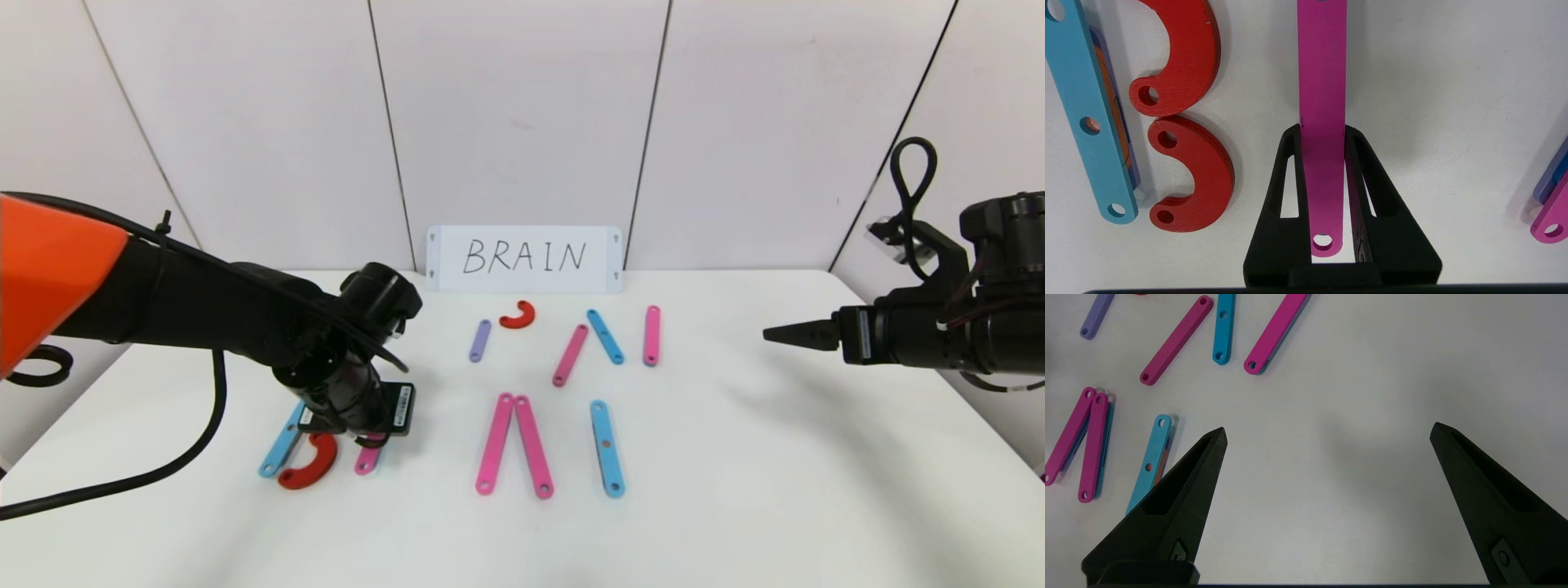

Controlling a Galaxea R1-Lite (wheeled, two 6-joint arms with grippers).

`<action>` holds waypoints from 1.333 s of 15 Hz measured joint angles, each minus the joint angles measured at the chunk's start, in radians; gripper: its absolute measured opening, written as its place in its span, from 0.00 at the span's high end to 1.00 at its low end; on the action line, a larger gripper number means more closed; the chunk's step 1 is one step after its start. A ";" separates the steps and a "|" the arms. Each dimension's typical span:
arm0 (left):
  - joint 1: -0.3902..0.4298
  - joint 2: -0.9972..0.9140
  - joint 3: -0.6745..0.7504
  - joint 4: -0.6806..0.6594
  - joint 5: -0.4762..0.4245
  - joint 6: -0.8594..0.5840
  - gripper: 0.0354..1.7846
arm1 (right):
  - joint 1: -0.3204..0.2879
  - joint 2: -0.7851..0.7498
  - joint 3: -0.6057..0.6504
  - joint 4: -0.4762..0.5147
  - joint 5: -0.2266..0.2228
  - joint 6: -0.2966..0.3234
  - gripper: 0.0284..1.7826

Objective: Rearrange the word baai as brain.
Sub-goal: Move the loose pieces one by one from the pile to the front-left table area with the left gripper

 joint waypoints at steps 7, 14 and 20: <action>-0.004 0.013 0.005 -0.005 0.000 0.000 0.72 | 0.000 0.000 0.003 0.000 0.000 -0.001 0.02; -0.009 0.016 -0.008 -0.007 -0.007 0.000 0.13 | 0.000 0.000 0.006 0.000 0.000 -0.001 0.02; -0.026 0.018 -0.139 -0.024 -0.004 0.014 0.02 | 0.003 0.000 0.007 0.000 0.000 -0.001 0.02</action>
